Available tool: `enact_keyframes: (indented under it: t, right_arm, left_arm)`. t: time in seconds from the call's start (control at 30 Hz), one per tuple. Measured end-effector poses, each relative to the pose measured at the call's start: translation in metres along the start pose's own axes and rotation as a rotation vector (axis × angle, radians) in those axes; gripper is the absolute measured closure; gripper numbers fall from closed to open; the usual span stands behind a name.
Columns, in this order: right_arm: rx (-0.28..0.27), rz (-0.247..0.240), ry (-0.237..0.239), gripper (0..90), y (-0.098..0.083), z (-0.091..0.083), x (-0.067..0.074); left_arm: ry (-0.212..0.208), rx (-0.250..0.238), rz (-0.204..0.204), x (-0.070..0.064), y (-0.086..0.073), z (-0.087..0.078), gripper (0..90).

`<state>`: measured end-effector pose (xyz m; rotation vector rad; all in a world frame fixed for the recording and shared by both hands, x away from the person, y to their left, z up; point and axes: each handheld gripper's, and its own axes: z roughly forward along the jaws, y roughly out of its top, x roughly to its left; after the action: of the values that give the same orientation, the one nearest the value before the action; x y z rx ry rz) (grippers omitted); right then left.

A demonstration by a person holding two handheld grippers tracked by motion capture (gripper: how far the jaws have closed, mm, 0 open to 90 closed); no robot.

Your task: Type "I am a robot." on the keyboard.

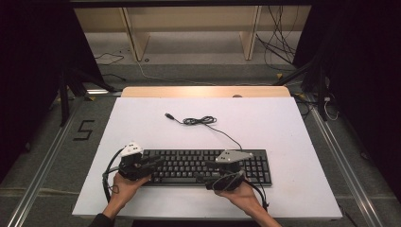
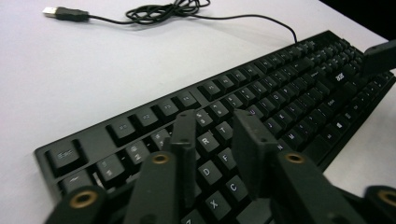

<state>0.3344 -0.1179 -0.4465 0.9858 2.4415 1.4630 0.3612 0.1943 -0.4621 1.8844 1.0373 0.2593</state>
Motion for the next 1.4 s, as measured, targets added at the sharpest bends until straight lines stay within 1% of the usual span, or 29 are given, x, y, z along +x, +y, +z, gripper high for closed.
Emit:
enact_keyframes:
  t: [0.1,0.17,0.3,0.37,0.53,0.6,0.73,0.8,0.87,1.07,1.13,1.17,1.27,1.4]
  right_arm:
    - [-0.005,0.004,-0.001,38.1,-0.001,-0.002,0.000]
    - [-0.008,0.005,-0.002,37.5,-0.001,-0.003,-0.001]
    - [-0.016,0.006,-0.006,35.5,-0.001,-0.005,-0.001]
    - [-0.019,0.008,-0.006,34.3,-0.002,-0.006,-0.001]
    - [-0.032,0.010,-0.007,32.8,-0.002,-0.009,-0.001]
    - [-0.036,0.010,-0.005,32.7,-0.002,-0.010,-0.001]
    - [-0.039,0.008,-0.003,32.6,-0.002,-0.011,0.000]
    - [-0.039,0.009,-0.003,32.6,-0.002,-0.011,0.000]
    - [-0.041,0.009,-0.002,32.6,-0.002,-0.011,0.000]
    - [-0.037,0.008,-0.001,32.7,-0.003,-0.011,0.000]
    - [-0.037,0.009,0.000,32.7,-0.003,-0.011,0.001]
    - [-0.036,0.008,0.000,32.7,-0.003,-0.011,0.001]
    - [-0.034,0.007,0.001,32.7,-0.003,-0.011,0.001]
    - [-0.032,0.004,0.002,32.7,-0.003,-0.010,0.002]
  left_arm:
    - [-0.004,0.024,0.016,-0.002,0.003,0.006,80.8]
    - [-0.011,0.043,0.019,-0.002,0.005,0.010,84.4]
    - [-0.010,0.079,0.022,0.000,0.007,0.018,88.5]
    - [-0.012,0.089,0.017,-0.001,0.008,0.021,88.7]
    - [-0.007,0.118,0.035,-0.001,0.010,0.028,88.8]
    - [-0.004,0.122,0.033,-0.001,0.011,0.030,88.8]
    - [0.004,0.149,0.040,0.000,0.011,0.035,88.9]
    - [0.006,0.159,0.035,0.001,0.011,0.037,88.9]
    - [0.009,0.169,0.046,0.001,0.010,0.038,88.9]
    - [0.013,0.172,0.042,0.000,0.010,0.041,89.0]
    - [0.024,0.193,0.047,0.000,0.009,0.042,89.0]
    - [0.023,0.185,0.052,0.000,0.008,0.042,89.1]
    - [0.020,0.188,0.042,0.000,0.008,0.042,89.2]
    - [0.024,0.181,0.050,-0.001,0.008,0.042,89.1]
